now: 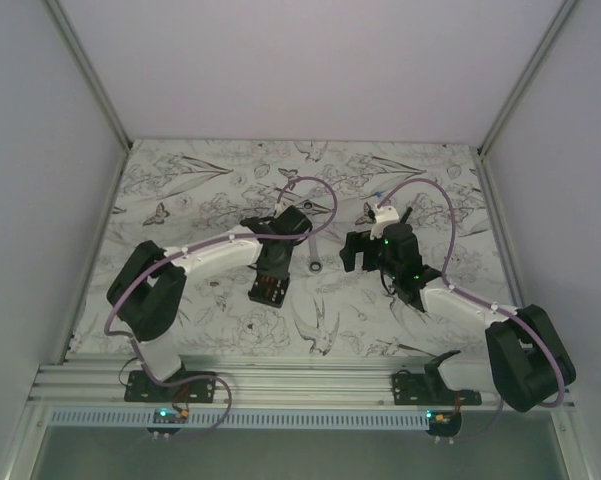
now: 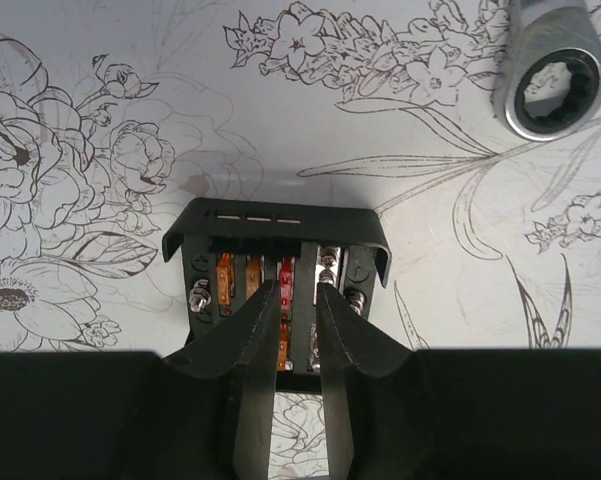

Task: Snap on the fuse box
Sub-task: Install the fuse at the fuse box base.

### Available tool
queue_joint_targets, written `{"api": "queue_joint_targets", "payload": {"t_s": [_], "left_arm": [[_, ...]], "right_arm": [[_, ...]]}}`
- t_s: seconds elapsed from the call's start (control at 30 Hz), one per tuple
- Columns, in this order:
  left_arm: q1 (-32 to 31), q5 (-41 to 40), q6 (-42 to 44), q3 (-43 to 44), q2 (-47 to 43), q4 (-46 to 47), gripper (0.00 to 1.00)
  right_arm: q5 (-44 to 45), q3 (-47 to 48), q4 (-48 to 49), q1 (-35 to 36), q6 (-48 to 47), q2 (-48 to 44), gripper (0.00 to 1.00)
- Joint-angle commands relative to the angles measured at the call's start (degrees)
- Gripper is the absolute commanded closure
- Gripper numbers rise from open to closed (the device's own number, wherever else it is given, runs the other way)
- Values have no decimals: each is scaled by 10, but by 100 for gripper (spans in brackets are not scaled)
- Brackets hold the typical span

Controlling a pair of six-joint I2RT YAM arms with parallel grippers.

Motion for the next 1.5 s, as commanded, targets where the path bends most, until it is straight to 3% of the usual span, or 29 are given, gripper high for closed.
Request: {"api": "queue_joint_targets", "payload": {"t_s": [0.0, 0.4, 0.63, 0.93, 1.27, 1.47], "left_arm": [[9, -10, 11, 12, 25, -24, 77], [15, -2, 9, 9, 37, -25, 85], [15, 3, 10, 11, 27, -29, 80], [18, 5, 12, 16, 23, -33, 82], [21, 18, 13, 17, 27, -38, 100], [24, 26, 2, -1, 44, -32, 100]], "right_arm": [[-3, 1, 14, -4, 8, -9, 0], [-3, 2, 16, -4, 9, -6, 0], [-4, 2, 17, -4, 8, -5, 0], [-4, 3, 17, -4, 8, -3, 0], [-5, 3, 17, -4, 9, -1, 1], [-5, 4, 16, -4, 8, -2, 0]]}}
